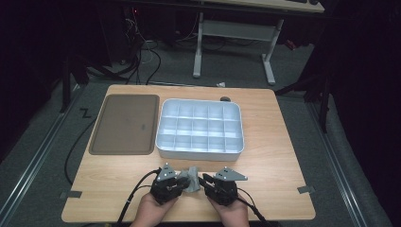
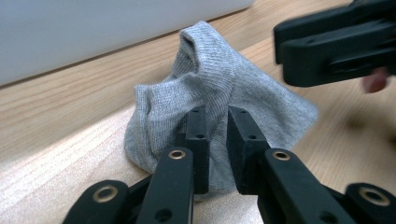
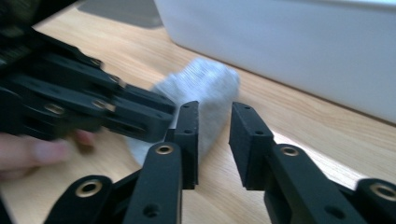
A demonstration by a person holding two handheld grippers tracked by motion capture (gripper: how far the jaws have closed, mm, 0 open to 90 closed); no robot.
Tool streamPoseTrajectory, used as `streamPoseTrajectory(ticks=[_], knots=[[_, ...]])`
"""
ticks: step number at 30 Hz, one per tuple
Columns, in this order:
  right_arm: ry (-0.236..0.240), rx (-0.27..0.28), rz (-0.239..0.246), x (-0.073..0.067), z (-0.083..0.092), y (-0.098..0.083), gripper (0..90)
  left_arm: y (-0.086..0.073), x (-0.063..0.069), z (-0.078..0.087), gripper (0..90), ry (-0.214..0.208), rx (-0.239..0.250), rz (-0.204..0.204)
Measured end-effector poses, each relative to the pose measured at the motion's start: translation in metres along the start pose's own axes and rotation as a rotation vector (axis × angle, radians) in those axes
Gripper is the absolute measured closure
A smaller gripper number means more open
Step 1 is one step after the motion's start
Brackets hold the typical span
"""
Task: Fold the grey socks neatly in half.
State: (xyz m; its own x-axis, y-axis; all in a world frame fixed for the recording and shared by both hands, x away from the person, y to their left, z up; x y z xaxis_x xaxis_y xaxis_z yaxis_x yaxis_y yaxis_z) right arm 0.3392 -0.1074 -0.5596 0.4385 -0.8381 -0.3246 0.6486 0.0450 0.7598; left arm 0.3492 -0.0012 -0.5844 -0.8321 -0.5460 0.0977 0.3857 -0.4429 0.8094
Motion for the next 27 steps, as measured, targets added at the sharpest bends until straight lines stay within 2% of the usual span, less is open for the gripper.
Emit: streamPoseTrajectory(ticks=[3,5,7,9,10,11,13,15,19,22,25,27], knots=[[0.031,-0.004,-0.008,-0.008,0.001,0.0,65.6,0.0,0.001,-0.001,79.4,0.003,-0.002,-0.008],[0.013,-0.023,0.001,-0.008,-0.005,-0.003,63.5,0.0,0.001,0.0,79.4,0.0,-0.001,-0.007],[0.001,-0.051,-0.011,-0.005,-0.011,-0.008,63.8,0.0,0.0,0.0,79.4,-0.009,0.002,0.003],[-0.003,-0.08,-0.022,-0.002,-0.016,-0.012,70.1,0.0,0.001,0.0,78.9,-0.014,0.005,0.003],[0.006,-0.091,-0.023,-0.003,-0.017,-0.014,77.9,0.0,0.001,0.001,77.6,-0.019,0.007,0.001],[0.006,-0.093,-0.021,-0.003,-0.018,-0.015,81.6,0.001,0.001,0.001,75.2,-0.025,0.011,-0.002],[-0.008,-0.095,-0.015,-0.003,-0.019,-0.015,82.7,0.002,0.001,0.006,69.2,-0.023,0.021,0.0],[-0.02,-0.092,-0.004,-0.002,-0.019,-0.014,82.8,0.002,-0.002,0.013,65.9,0.001,0.034,-0.004],[-0.031,-0.093,0.007,-0.001,-0.018,-0.014,82.8,-0.005,-0.015,0.022,73.0,0.067,0.022,-0.001],[-0.033,-0.093,0.01,-0.001,-0.018,-0.014,82.7,-0.008,-0.02,0.019,78.0,0.073,0.009,0.019],[-0.034,-0.093,0.019,-0.001,-0.017,-0.014,82.6,-0.01,-0.017,0.015,82.1,0.075,-0.003,0.001],[-0.033,-0.093,0.014,-0.001,-0.016,-0.014,82.3,-0.011,-0.016,0.012,83.5,0.075,-0.03,-0.013]])
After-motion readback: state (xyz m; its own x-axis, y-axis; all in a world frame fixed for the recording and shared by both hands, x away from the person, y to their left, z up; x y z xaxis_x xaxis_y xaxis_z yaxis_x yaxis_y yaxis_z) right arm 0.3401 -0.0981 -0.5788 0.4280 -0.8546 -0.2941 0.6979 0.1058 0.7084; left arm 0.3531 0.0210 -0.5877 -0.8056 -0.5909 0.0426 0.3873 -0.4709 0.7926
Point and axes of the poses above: each handheld gripper's, and its own axes: z roughly backward along the jaws, y roughly out of its top, x roughly to its right, the point moved 9 cm from there along -z, roughly forward along the jaws, and after that the axes turned 11 degrees about -z, right-handed, at the moved point
